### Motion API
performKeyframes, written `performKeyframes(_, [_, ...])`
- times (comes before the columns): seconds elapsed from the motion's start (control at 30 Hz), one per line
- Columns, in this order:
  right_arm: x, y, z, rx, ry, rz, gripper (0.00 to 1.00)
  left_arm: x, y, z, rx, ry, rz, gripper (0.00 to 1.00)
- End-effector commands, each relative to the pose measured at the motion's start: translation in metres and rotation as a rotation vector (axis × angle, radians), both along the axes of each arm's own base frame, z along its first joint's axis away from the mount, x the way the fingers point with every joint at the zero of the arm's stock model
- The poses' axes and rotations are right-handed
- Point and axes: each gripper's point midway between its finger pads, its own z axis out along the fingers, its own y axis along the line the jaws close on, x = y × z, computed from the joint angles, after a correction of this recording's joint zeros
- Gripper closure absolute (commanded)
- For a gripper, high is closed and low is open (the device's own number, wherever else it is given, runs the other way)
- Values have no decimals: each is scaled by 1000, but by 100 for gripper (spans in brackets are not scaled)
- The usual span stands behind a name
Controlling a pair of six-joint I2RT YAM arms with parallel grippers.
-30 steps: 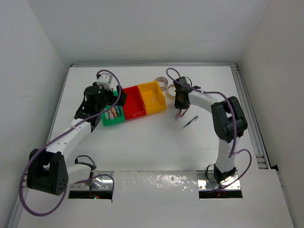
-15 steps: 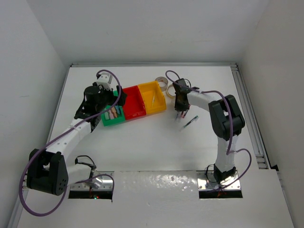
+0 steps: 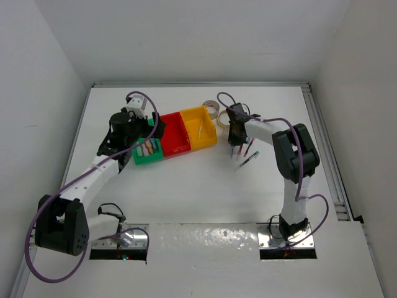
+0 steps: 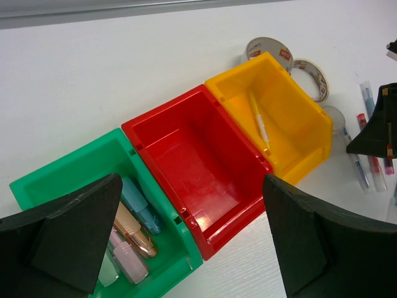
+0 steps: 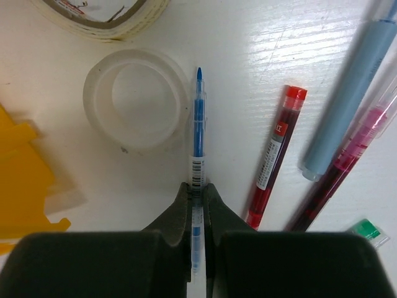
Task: Sort the stationery into containers
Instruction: Pick up the pen from the center of the board.
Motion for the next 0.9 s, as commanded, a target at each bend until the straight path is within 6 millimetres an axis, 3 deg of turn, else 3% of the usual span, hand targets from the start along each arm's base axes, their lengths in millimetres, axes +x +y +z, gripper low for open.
performKeyframes(0.0, [-2, -2, 8, 33, -28, -19, 100, -1, -1, 22, -8, -74, -26, 6])
performKeyframes(0.03, [3, 0, 14, 51, -67, -11, 100, -1, -3, 24, -9, -83, -42, 6])
performKeyframes(0.07, [9, 4, 36, 71, -131, 21, 100, -4, -10, 27, -20, -89, -85, 7])
performKeyframes(0.17, [24, 17, 72, 141, -272, 82, 100, -12, -27, 35, -50, -112, -190, 12])
performKeyframes(0.2, [28, 21, 98, 168, -337, 98, 100, -13, -32, 38, -58, -122, -217, 14])
performKeyframes(0.27, [39, 30, 129, 211, -443, 134, 100, -20, -44, 43, -81, -135, -295, 20])
performKeyframes(0.3, [43, 38, 157, 250, -524, 158, 100, -24, -51, 47, -91, -147, -341, 21])
performKeyframes(0.4, [40, 53, 195, 318, -646, 203, 100, -27, -59, 52, -109, -162, -393, 25])
performKeyframes(0.43, [40, 69, 214, 376, -719, 244, 100, -30, -66, 54, -124, -164, -427, 27])
performKeyframes(0.5, [35, 86, 227, 432, -788, 287, 100, -32, -72, 60, -140, -184, -462, 28])
performKeyframes(0.53, [32, 105, 249, 498, -862, 332, 100, -36, -79, 62, -152, -189, -496, 29])
performKeyframes(0.7, [18, 165, 306, 783, -959, 433, 100, -43, -98, 75, -207, -218, -560, 29])
performKeyframes(0.87, [3, 199, 319, 903, -961, 515, 100, -35, -99, 84, -275, -222, -503, 30])
